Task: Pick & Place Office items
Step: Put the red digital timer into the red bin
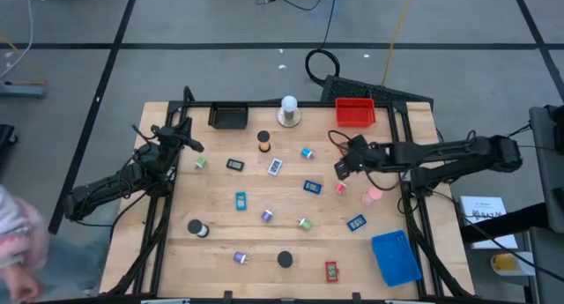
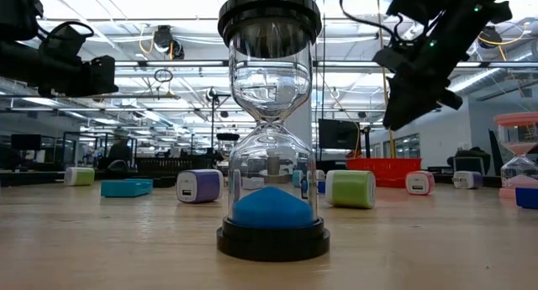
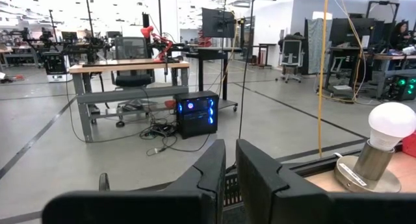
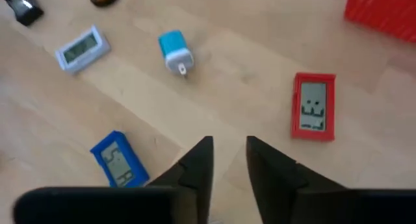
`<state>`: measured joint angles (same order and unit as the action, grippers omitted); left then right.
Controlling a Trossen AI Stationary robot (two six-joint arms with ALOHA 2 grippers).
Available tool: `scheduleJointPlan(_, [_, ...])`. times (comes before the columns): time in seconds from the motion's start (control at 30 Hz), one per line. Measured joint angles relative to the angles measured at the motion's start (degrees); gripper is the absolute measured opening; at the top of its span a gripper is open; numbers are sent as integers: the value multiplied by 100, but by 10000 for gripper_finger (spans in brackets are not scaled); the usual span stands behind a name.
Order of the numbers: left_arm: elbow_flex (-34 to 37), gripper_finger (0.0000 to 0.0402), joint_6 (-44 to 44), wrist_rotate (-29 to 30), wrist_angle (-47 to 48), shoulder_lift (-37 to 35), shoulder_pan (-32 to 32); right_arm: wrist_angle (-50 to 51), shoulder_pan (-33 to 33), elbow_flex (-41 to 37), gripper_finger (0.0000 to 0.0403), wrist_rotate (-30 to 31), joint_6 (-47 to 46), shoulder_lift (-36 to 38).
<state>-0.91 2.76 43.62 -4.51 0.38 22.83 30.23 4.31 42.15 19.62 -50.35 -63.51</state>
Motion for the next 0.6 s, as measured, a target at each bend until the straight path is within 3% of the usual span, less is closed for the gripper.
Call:
scheduleJointPlan(0.27, [-1, 42, -2, 2, -3, 0, 0, 363, 364, 489, 162, -481, 198, -408])
scheduleJointPlan(0.6, [-2, 42, 0, 0, -2, -2, 0, 1130, 661, 1073, 134, -538, 603, -835])
